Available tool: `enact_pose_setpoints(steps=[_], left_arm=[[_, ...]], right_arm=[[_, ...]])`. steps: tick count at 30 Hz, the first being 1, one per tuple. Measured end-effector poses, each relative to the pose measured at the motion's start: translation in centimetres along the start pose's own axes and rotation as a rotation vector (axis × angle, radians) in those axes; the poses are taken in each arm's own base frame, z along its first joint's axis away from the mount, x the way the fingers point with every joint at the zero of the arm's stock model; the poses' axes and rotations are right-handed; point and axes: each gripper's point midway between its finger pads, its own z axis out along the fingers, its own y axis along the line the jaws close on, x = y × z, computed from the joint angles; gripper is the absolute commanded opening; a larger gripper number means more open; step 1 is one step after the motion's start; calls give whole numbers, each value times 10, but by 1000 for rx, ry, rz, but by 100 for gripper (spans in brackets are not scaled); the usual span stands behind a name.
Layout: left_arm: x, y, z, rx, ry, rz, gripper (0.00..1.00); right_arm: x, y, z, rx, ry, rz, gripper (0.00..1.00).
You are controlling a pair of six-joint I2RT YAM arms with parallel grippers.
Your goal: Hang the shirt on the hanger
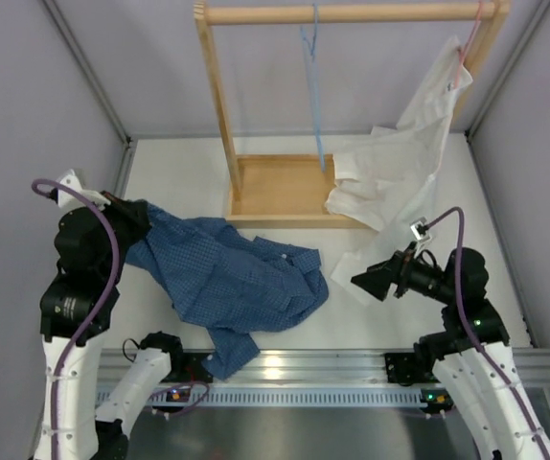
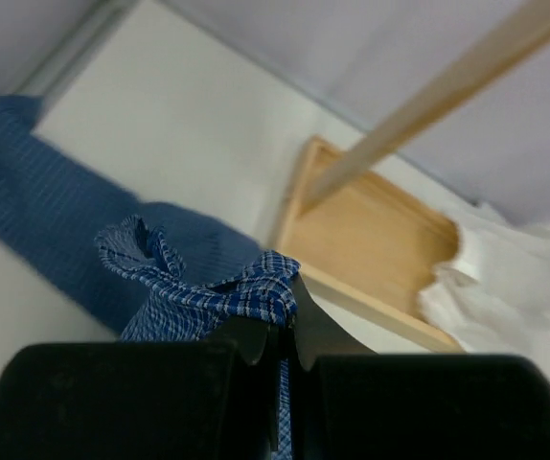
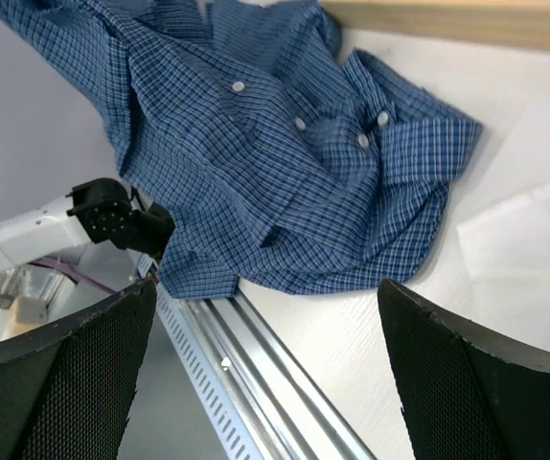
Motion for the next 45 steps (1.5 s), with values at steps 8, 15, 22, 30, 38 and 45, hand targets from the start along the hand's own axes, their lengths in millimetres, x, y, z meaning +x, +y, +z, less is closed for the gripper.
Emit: enact_pose_setpoints(steps=[8,15,22,30,38,45], left_arm=[[38,89,-11,-336,8,107,98],[-9,98,-75,-322,-246,74,98],[-10,63,-76,-137,-198,141,98],[73,58,-23,-45,142,233,98],[110,31,-24,162,289,237,98],[156,-23,-40,583,414,131,98]], right_arm=[[55,-17,45,104,190,74,93],[77,-63,106,360,270,16,83],[75,-110,157,538,277,-24,74],[106,-134,181,543,342,-69,0],[56,-98,180,424,198,-188,0],[-42,19,126,67,-103,-442,0]])
